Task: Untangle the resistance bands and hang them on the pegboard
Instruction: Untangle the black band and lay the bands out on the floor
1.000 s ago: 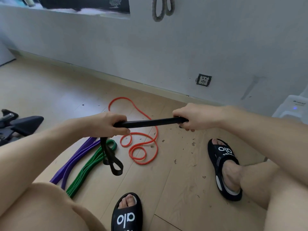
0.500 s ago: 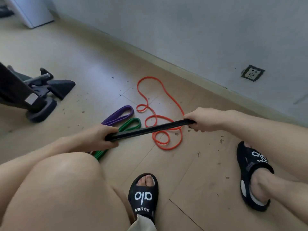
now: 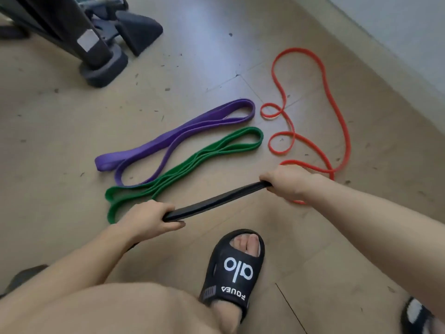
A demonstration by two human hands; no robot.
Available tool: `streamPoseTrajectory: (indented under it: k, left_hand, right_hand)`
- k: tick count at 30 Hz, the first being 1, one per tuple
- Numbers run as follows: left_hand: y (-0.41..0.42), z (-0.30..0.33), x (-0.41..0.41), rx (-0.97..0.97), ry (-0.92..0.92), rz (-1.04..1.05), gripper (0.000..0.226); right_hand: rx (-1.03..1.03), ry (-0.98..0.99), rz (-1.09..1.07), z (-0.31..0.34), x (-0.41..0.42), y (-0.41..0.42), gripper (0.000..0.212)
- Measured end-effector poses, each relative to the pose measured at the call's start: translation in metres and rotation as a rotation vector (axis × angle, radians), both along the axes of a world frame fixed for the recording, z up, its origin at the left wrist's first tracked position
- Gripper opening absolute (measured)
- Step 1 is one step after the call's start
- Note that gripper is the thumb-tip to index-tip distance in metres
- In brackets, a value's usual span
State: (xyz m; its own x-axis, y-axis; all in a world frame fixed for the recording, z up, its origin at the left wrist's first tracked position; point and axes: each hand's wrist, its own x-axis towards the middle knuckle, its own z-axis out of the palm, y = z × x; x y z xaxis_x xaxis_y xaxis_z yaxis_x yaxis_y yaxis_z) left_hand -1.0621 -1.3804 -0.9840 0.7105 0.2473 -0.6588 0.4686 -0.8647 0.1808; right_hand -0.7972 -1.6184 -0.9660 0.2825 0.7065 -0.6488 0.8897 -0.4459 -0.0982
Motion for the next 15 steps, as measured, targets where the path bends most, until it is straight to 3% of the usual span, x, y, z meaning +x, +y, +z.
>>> streamPoseTrajectory:
  k: [5, 9, 15]
  left_hand:
    - [0.014, -0.043, -0.022, -0.019, -0.06, 0.194, 0.031]
    - [0.013, -0.068, -0.026, 0.106, -0.074, 0.247, 0.02]
    - [0.005, -0.077, -0.034, 0.226, -0.189, 0.261, 0.051]
  right_hand:
    - [0.003, 0.062, 0.089, -0.049, 0.0, 0.037, 0.018]
    - [0.041, 0.029, 0.163, -0.067, 0.005, 0.049, 0.014]
    - [0.177, 0.005, 0.312, -0.076, 0.02, 0.046, 0.03]
